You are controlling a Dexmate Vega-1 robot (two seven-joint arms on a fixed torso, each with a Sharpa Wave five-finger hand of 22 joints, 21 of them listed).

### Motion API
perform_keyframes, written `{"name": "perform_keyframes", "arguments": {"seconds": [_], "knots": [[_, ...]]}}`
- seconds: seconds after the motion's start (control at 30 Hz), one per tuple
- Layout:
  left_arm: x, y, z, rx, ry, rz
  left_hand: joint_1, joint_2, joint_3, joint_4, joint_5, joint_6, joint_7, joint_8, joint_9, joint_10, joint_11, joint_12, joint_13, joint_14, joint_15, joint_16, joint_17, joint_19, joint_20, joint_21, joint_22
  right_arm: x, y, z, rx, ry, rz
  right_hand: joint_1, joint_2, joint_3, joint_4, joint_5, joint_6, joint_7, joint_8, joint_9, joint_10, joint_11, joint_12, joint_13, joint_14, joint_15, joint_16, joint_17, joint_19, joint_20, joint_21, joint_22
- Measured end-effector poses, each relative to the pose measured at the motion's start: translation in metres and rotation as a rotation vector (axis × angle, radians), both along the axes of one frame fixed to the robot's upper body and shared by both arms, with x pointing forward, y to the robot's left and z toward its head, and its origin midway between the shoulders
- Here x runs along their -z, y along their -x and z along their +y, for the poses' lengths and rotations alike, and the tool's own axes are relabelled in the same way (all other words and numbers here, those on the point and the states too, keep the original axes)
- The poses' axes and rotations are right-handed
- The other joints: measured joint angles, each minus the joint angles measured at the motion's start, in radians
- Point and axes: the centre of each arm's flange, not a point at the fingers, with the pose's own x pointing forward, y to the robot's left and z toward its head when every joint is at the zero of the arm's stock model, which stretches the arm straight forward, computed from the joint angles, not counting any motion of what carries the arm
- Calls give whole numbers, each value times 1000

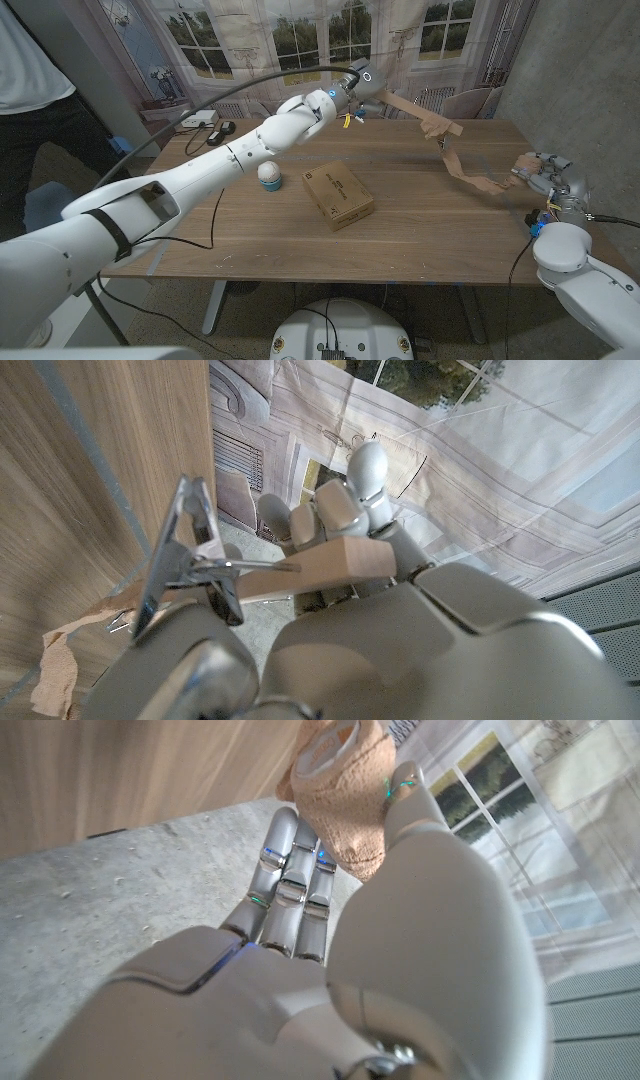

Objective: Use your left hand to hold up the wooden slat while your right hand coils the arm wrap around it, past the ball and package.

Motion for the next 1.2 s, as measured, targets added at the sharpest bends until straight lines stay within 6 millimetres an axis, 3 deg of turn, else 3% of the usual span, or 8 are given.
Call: {"name": "perform_keyframes", "arguments": {"seconds": [0.37,0.63,1.0,1.2], "knots": [[0,-9,-4,-26,-40,-3,0,0,0,0,0,3,-4,0,-3,0,0,0,0,0,0,0,0,0,0,0,-5,-15,14,-14,-159,42,-187,5,-5,0,0,2,0,0,-2,0,0,0,0,-4,4,0,-3,-5,5,-4,8,0],[1,-20,-9,-43,-26,-100,0,0,0,0,-1,2,-6,4,1,0,0,0,0,0,0,0,0,0,0,0,-4,-29,24,-20,-295,92,-286,6,-6,-1,2,2,7,7,-10,0,0,0,-4,-4,16,-2,-7,-8,12,-5,14,0],[-5,-33,-11,-23,109,-324,0,0,2,-2,-4,0,-7,8,6,-2,-2,0,0,4,4,0,0,11,-4,11,23,-38,30,-22,-369,137,-331,8,-8,0,-1,0,14,14,-13,-1,18,7,-11,-4,27,-2,-5,-12,19,-4,16,0],[-7,-34,-11,50,188,-359,0,0,3,-3,-4,0,-7,8,6,-2,-2,0,0,5,5,0,0,13,-2,16,33,-41,31,-23,-389,151,-331,8,-8,0,-1,-1,14,14,-14,-1,18,7,-11,-3,27,-2,-4,-12,19,-4,16,0]]}}
